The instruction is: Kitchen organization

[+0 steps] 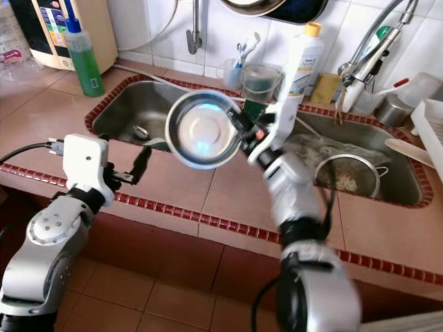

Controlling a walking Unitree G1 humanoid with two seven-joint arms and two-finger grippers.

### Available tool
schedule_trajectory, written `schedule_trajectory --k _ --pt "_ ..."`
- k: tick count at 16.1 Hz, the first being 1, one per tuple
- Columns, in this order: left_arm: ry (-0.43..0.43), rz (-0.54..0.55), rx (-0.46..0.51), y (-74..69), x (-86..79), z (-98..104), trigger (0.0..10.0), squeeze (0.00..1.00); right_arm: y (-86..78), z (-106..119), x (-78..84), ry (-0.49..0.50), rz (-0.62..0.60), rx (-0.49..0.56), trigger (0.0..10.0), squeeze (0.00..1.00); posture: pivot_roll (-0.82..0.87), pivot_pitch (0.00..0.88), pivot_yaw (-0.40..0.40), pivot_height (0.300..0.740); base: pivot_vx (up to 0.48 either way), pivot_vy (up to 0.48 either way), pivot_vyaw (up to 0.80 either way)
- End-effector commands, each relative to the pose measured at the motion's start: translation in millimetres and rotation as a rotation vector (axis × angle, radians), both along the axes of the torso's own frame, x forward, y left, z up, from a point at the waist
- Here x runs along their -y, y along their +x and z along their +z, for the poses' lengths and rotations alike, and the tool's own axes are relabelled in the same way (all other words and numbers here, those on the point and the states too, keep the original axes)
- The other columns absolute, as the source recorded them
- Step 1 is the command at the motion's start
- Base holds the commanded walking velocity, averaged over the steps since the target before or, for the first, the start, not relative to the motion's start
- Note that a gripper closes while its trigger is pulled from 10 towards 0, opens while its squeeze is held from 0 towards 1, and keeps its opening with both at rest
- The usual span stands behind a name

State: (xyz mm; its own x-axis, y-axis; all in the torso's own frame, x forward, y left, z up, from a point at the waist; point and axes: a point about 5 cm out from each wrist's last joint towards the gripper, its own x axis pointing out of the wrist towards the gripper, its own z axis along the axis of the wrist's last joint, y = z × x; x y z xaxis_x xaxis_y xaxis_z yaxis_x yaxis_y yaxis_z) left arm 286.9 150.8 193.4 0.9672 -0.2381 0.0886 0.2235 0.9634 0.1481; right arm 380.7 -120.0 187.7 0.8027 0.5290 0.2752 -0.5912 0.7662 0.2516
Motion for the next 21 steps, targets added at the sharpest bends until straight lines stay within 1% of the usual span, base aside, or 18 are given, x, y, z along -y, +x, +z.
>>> schedule_trajectory --k 1,2,4,6,9,11,13,14,15,21 --pt "-0.021 -0.009 0.009 1.4 0.8 0.9 10.0 0.00 -3.1 12.0 2.0 -0.015 -0.041 0.073 10.0 0.00 0.06 0.060 -0.086 0.740 0.000 0.000 0.00" --pt "-0.026 -0.015 0.014 1.4 0.2 1.3 10.0 0.00 -5.3 13.3 2.6 0.000 -0.078 0.087 10.0 0.00 0.05 0.065 -0.085 0.740 0.000 0.000 0.00" --pt "-0.038 0.001 -0.029 5.0 -1.3 -5.6 10.0 0.00 -16.8 16.9 1.9 -0.082 -0.189 0.191 10.0 0.00 0.05 0.068 -0.084 0.740 0.000 0.000 0.00" --pt "-0.055 0.025 -0.060 8.5 -5.0 -10.2 10.0 0.00 -23.5 15.9 -5.1 -0.134 -0.210 0.225 10.0 0.00 0.04 0.071 -0.079 0.740 0.000 0.000 0.00" --pt "-0.066 0.024 -0.076 9.2 -7.2 -13.0 10.0 0.00 -28.8 14.1 -11.0 -0.185 -0.212 0.227 10.0 0.00 0.04 0.072 -0.078 0.740 0.000 0.000 0.00" --pt "-0.073 0.023 -0.084 9.2 -7.8 -14.1 10.0 0.00 -30.8 14.7 -13.1 -0.199 -0.220 0.235 10.0 0.00 0.04 0.074 -0.080 0.740 0.000 0.000 0.00" --pt "-0.077 0.020 -0.089 7.9 -6.9 -15.3 10.0 0.00 -30.8 15.5 -14.4 -0.199 -0.219 0.232 10.0 0.00 0.04 0.075 -0.083 0.740 0.000 0.351 0.00" --pt "-0.074 0.018 -0.093 6.8 -5.9 -16.7 10.0 0.00 -30.1 17.1 -14.9 -0.157 -0.221 0.209 10.0 0.00 0.05 0.076 -0.085 0.740 0.000 0.352 0.00" --pt "-0.075 0.017 -0.096 6.4 -5.2 -17.4 10.0 0.00 -29.7 19.0 -14.8 -0.144 -0.223 0.205 10.0 0.00 0.05 0.075 -0.086 0.740 0.000 0.360 0.00" --pt "-0.079 0.001 -0.098 4.5 -3.2 -17.8 10.0 0.00 -31.4 19.5 -16.3 -0.168 -0.219 0.207 10.0 0.00 0.04 0.079 -0.088 0.740 0.000 0.393 0.00"
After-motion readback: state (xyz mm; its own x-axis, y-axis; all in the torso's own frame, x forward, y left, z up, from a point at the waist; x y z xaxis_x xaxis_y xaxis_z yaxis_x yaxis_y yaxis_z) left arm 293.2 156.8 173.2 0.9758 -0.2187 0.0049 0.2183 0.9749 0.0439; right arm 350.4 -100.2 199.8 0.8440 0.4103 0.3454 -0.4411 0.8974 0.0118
